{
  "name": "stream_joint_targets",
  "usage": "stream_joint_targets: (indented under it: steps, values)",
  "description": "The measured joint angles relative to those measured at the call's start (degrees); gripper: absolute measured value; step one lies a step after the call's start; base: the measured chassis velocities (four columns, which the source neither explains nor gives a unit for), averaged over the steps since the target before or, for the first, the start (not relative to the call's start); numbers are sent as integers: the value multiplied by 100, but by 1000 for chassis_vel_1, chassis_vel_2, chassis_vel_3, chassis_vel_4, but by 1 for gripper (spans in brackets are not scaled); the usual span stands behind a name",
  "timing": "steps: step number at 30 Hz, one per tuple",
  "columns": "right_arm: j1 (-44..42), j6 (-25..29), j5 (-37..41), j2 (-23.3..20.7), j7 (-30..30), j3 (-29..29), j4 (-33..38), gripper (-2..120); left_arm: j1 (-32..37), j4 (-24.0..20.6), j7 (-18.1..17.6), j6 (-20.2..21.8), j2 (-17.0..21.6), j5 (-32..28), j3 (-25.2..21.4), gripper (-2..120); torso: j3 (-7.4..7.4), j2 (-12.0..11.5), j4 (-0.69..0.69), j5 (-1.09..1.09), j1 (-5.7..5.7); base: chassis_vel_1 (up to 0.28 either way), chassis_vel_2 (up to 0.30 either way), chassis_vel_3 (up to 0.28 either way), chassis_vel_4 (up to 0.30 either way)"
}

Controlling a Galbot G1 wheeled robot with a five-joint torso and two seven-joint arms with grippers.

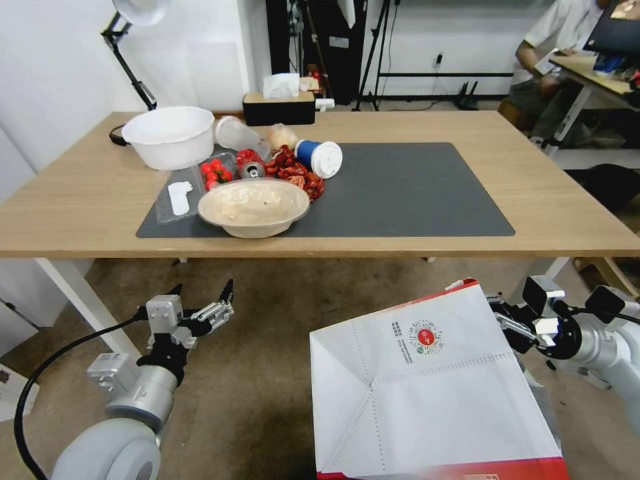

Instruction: Pick up the food delivery bag from the floor and place it on the table.

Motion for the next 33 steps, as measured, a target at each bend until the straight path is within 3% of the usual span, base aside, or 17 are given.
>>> stream_joint_targets:
  steps: [33]
  values:
    - [44, 2, 7, -30, -34, -4, -40, 0, -41, 15, 2, 28, 53, -32, -24, 100, 498, 848, 0, 0, 351, 0, 0, 0, 0]
